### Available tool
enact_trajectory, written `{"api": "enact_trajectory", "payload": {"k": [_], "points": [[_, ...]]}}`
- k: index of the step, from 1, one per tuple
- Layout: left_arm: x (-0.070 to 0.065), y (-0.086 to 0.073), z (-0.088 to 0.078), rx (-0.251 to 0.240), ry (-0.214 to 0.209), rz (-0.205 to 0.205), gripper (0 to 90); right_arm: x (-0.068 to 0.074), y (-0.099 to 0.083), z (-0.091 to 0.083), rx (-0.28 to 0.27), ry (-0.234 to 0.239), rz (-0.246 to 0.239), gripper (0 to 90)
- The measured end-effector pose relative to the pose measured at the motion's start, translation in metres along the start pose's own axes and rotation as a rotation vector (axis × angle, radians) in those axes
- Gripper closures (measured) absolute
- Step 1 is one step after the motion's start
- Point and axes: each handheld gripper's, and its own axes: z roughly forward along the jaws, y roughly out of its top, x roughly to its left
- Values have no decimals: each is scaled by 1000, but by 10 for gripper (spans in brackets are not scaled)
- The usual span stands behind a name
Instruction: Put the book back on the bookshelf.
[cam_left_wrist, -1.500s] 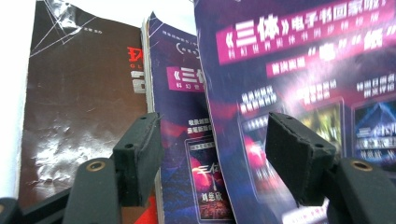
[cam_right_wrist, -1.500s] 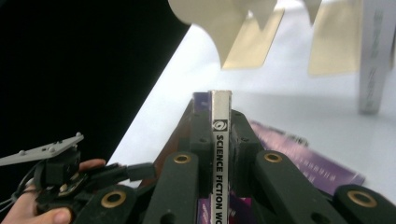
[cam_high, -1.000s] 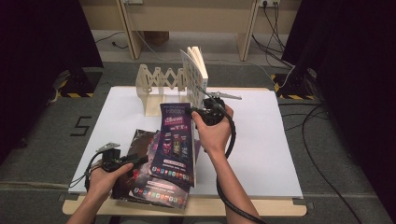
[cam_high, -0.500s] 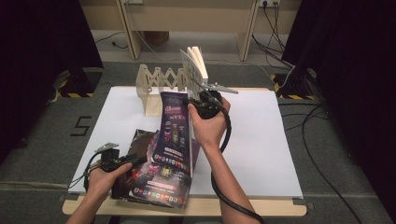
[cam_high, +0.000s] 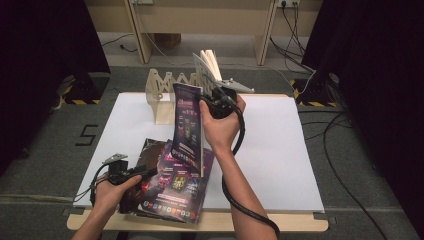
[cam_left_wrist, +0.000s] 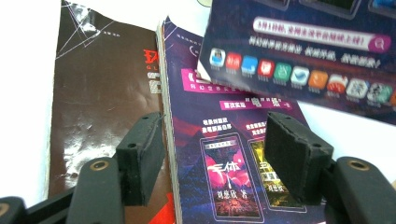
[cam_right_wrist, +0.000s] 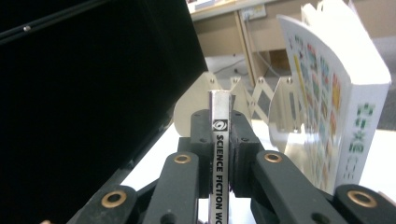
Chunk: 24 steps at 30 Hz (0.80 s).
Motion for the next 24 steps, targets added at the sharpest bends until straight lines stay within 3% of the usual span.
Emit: {"api": "enact_trajectory", "payload": {"k": [24], "points": [[1,1,-1,-19,20,23,382,3,17,20,-72,-51,-36,832]]}}
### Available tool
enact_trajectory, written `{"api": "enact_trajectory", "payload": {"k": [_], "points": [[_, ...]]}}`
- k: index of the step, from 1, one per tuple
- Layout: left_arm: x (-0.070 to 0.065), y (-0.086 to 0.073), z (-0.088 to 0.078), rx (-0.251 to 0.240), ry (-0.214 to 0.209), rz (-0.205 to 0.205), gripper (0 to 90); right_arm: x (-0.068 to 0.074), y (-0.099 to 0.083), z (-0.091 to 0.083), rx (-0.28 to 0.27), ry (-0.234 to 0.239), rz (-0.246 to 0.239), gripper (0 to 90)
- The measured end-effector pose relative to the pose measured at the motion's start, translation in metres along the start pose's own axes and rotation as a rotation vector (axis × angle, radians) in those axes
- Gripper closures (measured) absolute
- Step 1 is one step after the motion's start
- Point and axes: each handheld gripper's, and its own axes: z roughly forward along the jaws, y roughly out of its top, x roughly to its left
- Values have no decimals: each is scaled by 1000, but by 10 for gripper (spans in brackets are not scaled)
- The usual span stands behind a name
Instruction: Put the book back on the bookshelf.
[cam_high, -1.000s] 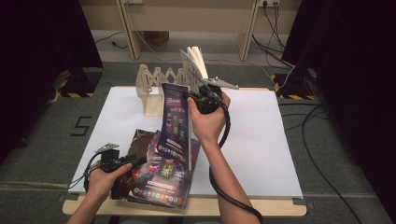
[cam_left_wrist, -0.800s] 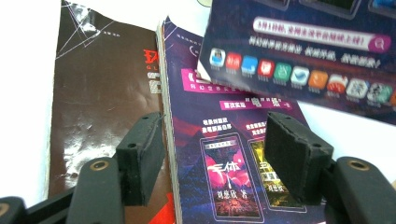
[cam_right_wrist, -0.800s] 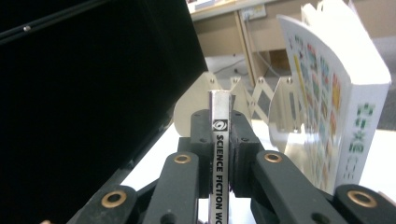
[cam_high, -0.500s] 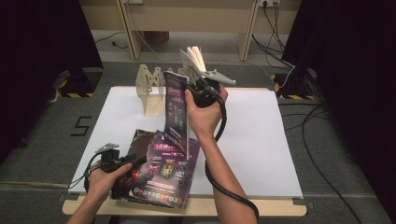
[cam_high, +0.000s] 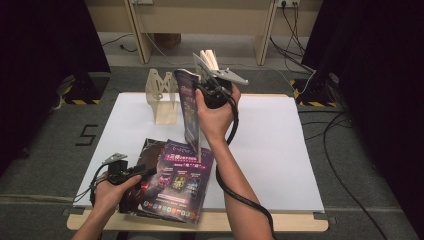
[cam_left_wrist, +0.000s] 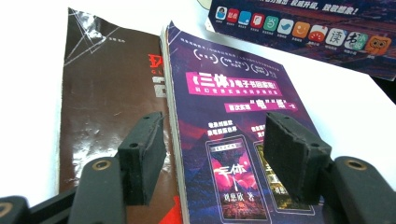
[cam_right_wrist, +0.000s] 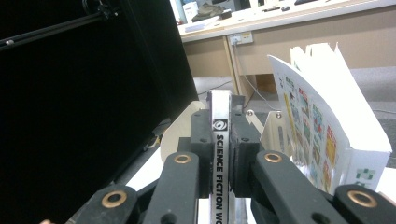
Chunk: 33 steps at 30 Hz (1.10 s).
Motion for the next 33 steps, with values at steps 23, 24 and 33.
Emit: {"api": "enact_trajectory", "payload": {"k": [23,24,33], "points": [[-1,-2,2,7,-8,4,386,-3,8,28,-46,-30,-8,831],[-1,-2,2,8,-5,3,386,-3,9,29,-47,-32,-13,831],[0,-3,3,11,-6,1,387,0,12,43,-66,-39,-27,831]]}}
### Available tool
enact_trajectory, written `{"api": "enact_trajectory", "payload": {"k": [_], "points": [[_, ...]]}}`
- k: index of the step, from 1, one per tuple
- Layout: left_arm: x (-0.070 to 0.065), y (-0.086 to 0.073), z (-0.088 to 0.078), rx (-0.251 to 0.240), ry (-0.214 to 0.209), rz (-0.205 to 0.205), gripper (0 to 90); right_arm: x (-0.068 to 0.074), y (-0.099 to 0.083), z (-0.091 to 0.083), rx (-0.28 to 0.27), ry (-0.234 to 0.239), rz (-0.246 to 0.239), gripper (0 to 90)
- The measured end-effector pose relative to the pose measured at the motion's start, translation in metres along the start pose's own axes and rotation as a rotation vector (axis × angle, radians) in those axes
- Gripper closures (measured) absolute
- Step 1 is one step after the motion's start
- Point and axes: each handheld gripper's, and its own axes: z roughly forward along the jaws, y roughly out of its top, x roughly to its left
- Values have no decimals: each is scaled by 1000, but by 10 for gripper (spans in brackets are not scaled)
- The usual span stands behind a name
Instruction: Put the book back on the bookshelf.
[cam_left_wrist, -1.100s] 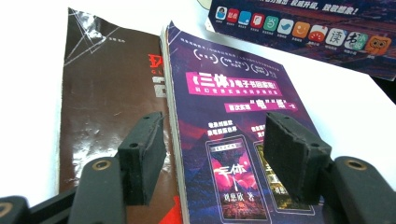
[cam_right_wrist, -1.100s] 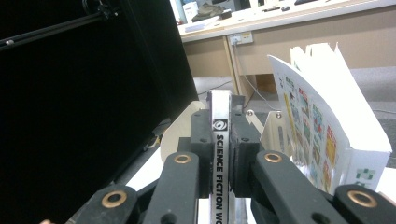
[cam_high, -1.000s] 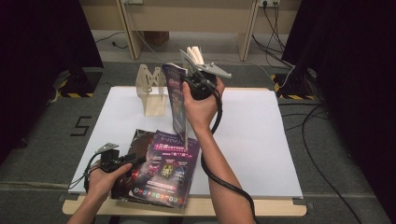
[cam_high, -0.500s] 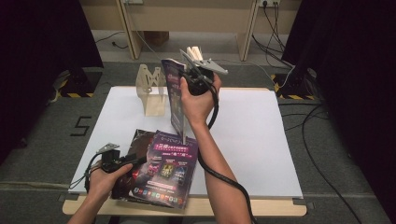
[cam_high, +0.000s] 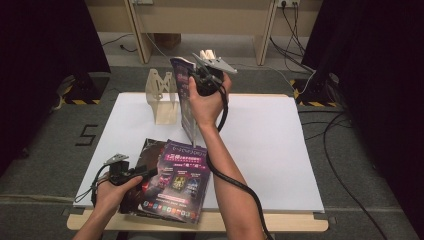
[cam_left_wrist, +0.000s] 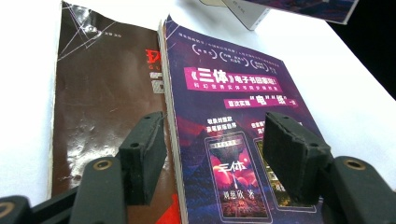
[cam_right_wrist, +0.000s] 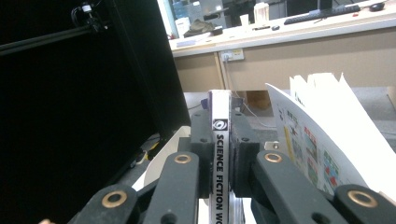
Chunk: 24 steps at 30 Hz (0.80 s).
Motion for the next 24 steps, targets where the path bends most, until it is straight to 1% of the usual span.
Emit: {"api": "enact_trajectory", "payload": {"k": [5,9,11,13,14,18,19,20,24], "points": [[1,-1,1,7,-4,1,387,1,-1,9,-10,-3,-3,831],[1,-2,1,7,-2,0,387,2,-5,18,-25,-6,-24,831],[2,-2,1,8,-2,-1,388,2,-9,24,-25,-7,-34,831],[2,-2,1,8,-1,2,388,2,-13,27,-18,-18,-38,830],[3,-2,1,9,0,2,388,2,-17,28,-18,-25,-52,830],[3,-3,3,12,1,-2,388,4,-20,22,-29,-35,-78,829],[2,-3,3,14,0,-2,388,5,-21,21,-30,-30,-84,828],[3,-3,3,15,-2,0,388,6,-23,18,-32,-33,-105,828],[3,-4,3,15,1,1,389,7,-31,5,-32,-30,-125,825]]}}
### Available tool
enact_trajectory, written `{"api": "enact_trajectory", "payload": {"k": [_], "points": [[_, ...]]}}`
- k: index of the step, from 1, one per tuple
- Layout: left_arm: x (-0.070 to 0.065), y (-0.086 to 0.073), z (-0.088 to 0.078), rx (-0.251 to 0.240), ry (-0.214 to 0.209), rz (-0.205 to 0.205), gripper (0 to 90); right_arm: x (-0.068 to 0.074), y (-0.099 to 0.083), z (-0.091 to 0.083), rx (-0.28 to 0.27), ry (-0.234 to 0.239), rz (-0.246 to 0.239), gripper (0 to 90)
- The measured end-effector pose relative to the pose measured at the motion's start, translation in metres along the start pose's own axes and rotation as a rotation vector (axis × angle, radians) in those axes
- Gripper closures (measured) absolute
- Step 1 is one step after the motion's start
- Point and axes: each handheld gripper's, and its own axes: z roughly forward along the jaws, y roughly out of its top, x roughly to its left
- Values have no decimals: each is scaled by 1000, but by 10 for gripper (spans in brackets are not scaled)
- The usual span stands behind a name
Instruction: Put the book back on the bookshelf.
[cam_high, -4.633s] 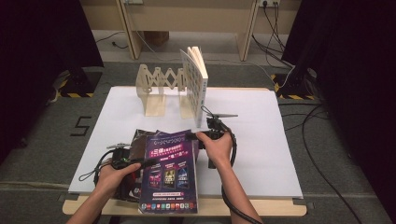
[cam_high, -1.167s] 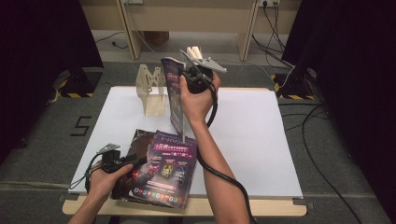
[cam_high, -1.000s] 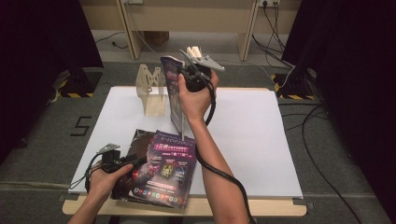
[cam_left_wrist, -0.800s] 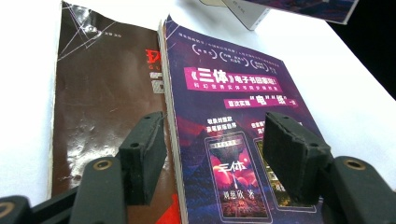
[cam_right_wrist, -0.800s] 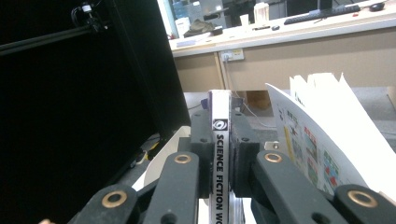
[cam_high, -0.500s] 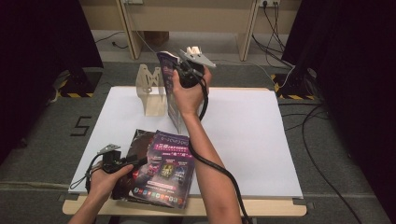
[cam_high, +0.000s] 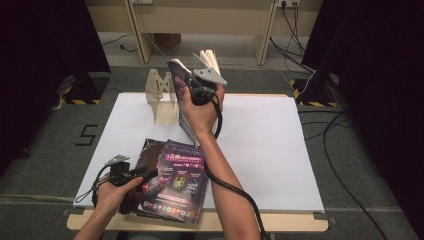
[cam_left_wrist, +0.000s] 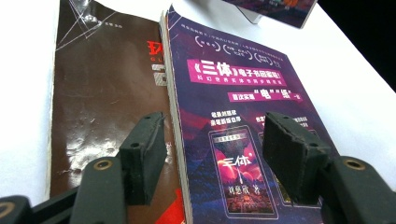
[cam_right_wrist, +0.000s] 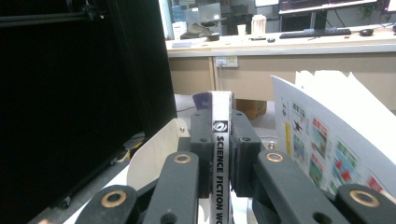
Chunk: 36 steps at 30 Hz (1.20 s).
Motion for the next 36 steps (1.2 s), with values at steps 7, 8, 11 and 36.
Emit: {"api": "enact_trajectory", "payload": {"k": [7,8,11,36], "points": [[-1,-1,2,10,-6,-1,389,-1,-17,-27,13,-10,-41,803],[-2,-1,3,10,-5,0,388,-1,-20,-30,21,-14,-47,799],[-3,-1,3,13,-5,1,388,-6,-24,-36,14,-19,-39,801],[-3,-2,5,12,-12,-2,388,-17,0,-16,261,-103,26,751]]}}
